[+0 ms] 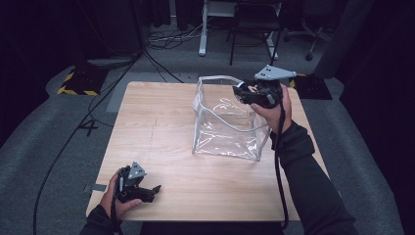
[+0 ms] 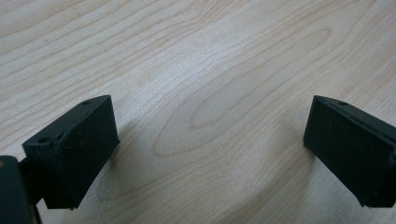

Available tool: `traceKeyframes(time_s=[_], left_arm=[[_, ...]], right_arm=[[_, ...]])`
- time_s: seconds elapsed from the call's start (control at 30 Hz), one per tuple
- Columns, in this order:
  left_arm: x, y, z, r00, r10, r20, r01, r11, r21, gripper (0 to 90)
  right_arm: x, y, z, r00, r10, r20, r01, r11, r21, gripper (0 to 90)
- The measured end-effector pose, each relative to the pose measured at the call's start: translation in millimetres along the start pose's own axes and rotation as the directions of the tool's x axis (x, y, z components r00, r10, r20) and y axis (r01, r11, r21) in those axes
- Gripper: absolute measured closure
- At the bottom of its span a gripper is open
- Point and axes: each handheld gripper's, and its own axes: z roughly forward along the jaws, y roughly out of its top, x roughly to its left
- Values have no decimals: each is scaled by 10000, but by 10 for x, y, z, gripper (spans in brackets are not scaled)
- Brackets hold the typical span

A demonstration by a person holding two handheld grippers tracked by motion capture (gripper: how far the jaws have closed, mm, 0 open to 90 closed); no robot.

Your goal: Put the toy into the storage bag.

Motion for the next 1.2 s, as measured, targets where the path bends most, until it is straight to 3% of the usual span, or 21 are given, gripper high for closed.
traceKeyframes(time_s=[0.13, 0.4, 0.47, 0.57, 0.6, 0.77, 0.8, 0.97, 1.2], left_arm=[[3, 0, 0, 10000, 45, -14, -45, 10000, 20, 33], [2, -1, 0, 10000, 39, 2, -39, 10000, 16, 33], [3, 0, -2, 10000, 47, 8, -47, 10000, 25, 34], [3, 0, -2, 10000, 47, 9, -47, 10000, 26, 34], [3, 0, -2, 10000, 46, 11, -46, 10000, 26, 33], [3, 0, -3, 10000, 41, 20, -41, 10000, 30, 33], [3, 0, -2, 10000, 38, 19, -38, 10000, 29, 34], [3, -1, -2, 10000, 40, 29, -40, 10000, 22, 34], [1, 0, -2, 10000, 8, 24, -8, 10000, 12, 34]], right_arm=[[38, -22, 148, 9999, -113, 68, 111, 9995, 284, 486], [50, -27, 214, 9991, -372, 226, 351, 9959, 838, 485], [51, -38, 236, 9986, -526, 89, 510, 9901, 1309, 485], [52, -50, 250, 9985, -536, 47, 523, 9873, 1502, 485], [59, -60, 277, 9984, -562, -6, 554, 9820, 1807, 485], [76, -61, 298, 9969, -777, -133, 787, 9762, 2022, 485], [93, -60, 304, 9961, -870, -156, 883, 9710, 2222, 485], [109, -60, 292, 9971, -726, -247, 763, 9726, 2195, 485], [121, -64, 218, 9953, -890, -393, 957, 9693, 2267, 485]])
